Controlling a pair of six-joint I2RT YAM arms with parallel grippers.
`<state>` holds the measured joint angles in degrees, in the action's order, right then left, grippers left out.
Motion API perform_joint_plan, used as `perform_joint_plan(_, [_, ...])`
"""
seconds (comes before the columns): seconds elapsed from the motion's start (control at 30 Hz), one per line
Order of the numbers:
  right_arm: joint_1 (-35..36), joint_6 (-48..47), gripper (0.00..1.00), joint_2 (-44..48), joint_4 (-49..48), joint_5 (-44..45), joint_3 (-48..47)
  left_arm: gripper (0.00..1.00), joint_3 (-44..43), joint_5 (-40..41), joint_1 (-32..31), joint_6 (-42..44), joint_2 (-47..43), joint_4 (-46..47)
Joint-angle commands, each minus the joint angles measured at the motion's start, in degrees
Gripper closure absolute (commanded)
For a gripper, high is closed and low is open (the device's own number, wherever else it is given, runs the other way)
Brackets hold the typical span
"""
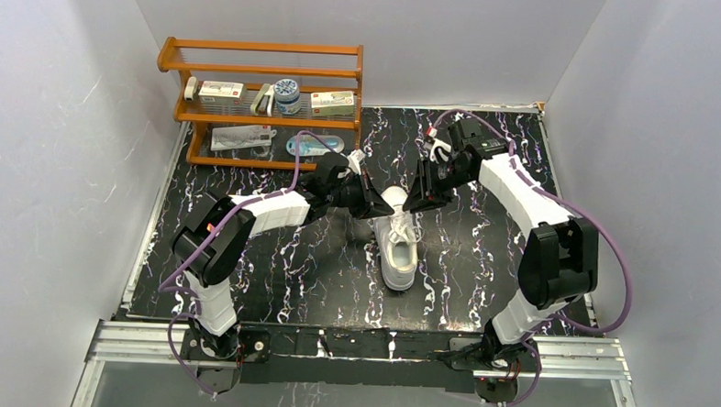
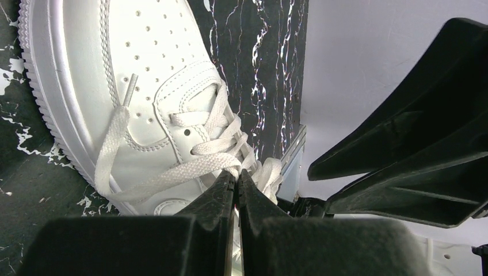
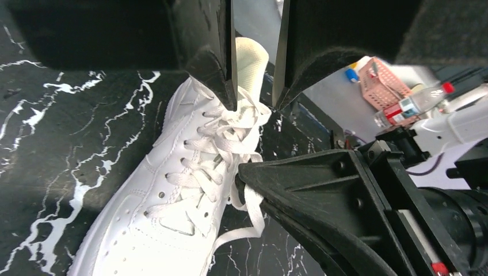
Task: Tie the shoes
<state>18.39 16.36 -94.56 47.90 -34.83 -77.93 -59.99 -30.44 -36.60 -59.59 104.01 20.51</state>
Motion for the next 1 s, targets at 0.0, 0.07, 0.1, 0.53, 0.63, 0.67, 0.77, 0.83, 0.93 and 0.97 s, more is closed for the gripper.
perform_joint_plan(0.0, [2.1, -4.2, 0.63, 4.5, 1.1, 3.0, -0.7, 1.00, -2.0, -1.1, 0.2, 0.6, -0.2, -0.2])
perform_joint_plan(0.07, [5.3, -3.7, 0.63, 6.8, -0.8, 5.0, 1.6, 1.00, -2.3, -1.3, 0.3, 0.6, 0.1, -0.2])
perform_joint_plan(0.1, [7.1, -3.1, 0.63, 7.4, -1.3, 6.4, 2.3, 1.00, -2.3, -1.3, 0.4, 0.6, 0.1, -0.2])
perform_joint_plan(0.53, [31.5, 3.6, 0.55, 5.3, -0.8, 45.0, 0.3, 1.00, -2.4, -1.6, 0.5, 0.2, 0.2, -0.2])
perform_joint_plan(0.63, [33.9, 3.1, 0.55, 4.1, 0.7, 50.9, -0.4, 1.00, -2.4, -1.7, 0.5, 0.2, 0.2, 0.0])
perform_joint_plan(0.67, [34.7, 2.8, 0.55, 3.9, 1.0, 52.1, -0.5, 1.00, -2.5, -1.7, 0.5, 0.2, 0.1, 0.0])
perform_joint_plan(0.77, [36.5, 2.8, 0.56, 3.2, 1.1, 54.8, -0.7, 1.00, -2.5, -2.1, 0.5, 0.3, 0.1, 0.0])
perform_joint_plan(0.83, [37.0, 2.8, 0.56, 2.2, 1.4, 55.7, -1.2, 1.00, -2.4, -2.1, 0.6, 0.3, 0.2, 0.0])
perform_joint_plan(0.93, [37.8, 2.7, 0.56, 1.3, 2.3, 57.1, -2.5, 1.00, -2.5, -2.4, 0.6, 0.1, 0.2, 0.1])
perform_joint_plan(0.97, [38.0, 2.7, 0.57, 1.2, 2.3, 57.7, -2.4, 1.00, -2.6, -2.5, 0.6, 0.2, 0.2, 0.2])
